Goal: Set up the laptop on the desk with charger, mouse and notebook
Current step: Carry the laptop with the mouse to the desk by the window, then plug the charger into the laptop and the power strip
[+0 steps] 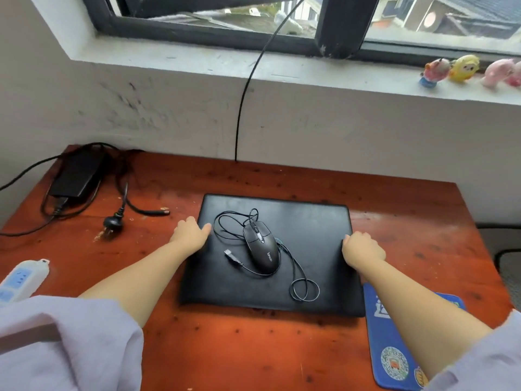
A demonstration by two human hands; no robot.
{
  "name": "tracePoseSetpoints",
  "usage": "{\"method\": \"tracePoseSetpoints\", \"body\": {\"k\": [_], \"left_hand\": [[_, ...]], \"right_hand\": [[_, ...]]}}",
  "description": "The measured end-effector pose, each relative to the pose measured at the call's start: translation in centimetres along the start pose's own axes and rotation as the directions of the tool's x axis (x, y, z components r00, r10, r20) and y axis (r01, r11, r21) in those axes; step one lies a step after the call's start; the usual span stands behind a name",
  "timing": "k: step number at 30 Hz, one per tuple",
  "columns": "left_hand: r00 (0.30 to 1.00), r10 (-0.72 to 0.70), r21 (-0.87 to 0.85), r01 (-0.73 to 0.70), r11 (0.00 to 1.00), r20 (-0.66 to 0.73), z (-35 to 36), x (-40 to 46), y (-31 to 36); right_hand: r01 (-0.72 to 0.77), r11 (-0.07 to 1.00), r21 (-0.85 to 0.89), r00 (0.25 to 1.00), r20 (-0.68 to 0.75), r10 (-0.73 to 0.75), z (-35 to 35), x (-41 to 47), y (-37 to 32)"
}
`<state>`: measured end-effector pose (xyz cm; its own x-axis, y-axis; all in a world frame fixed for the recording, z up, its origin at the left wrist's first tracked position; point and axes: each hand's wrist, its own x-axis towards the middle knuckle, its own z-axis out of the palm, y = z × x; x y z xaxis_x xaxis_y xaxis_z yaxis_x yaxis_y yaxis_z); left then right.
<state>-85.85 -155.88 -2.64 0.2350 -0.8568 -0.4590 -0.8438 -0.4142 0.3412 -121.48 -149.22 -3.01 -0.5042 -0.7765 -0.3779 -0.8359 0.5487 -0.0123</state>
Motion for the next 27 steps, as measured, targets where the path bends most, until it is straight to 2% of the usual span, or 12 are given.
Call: {"method": "tracePoseSetpoints", "body": {"k": [3,8,12,14,18,20,21,24,27], "left_hand": [[0.998,0.067,-0.072,-0.067,0.995,-0.003,-0.5,-0.9,-1.5],[0.971,0.235,-0.082,-0.237,0.968,-0.032,-2.1,-0.7,-4.2],[0.924,0.382,0.041,-0.38,0.924,-0.035,-4.8,1.7,-6.4],[0.868,0.496,0.161,-0.489,0.857,-0.005,-6.1,3.3,-8.0],[0.71,0.702,0.355,-0.671,0.651,0.054,-7.7,6.4,-10.2],[0.67,0.74,0.417,-0.693,0.589,0.068,-7.8,7.7,-10.7],[0.657,0.748,0.444,-0.699,0.561,0.09,-7.8,8.4,-10.7],[0.615,0.772,0.501,-0.724,0.473,0.16,-7.7,9.9,-10.9],[0.617,0.773,0.462,-0.734,0.498,0.147,-7.9,11.0,-11.0]], "right_hand": [[0.054,0.999,-0.004,0.986,-0.157,-0.054,-0.7,0.0,-2.3],[0.275,0.959,0.065,0.902,-0.364,-0.234,-1.3,-1.4,-9.6],[0.427,0.899,0.098,0.837,-0.419,-0.352,-1.0,-3.2,-17.6],[0.47,0.877,0.105,0.819,-0.423,-0.388,-0.4,-4.2,-21.6],[0.622,0.783,-0.001,0.727,-0.371,-0.578,1.2,-6.0,-28.1],[0.671,0.739,-0.064,0.693,-0.3,-0.656,1.8,-6.0,-30.0],[0.667,0.741,-0.085,0.701,-0.266,-0.662,1.9,-5.7,-30.7],[0.597,0.798,-0.081,0.787,-0.134,-0.603,2.0,-3.6,-31.7],[0.561,0.825,-0.068,0.827,0.006,-0.562,2.0,-1.3,-32.3]]}}
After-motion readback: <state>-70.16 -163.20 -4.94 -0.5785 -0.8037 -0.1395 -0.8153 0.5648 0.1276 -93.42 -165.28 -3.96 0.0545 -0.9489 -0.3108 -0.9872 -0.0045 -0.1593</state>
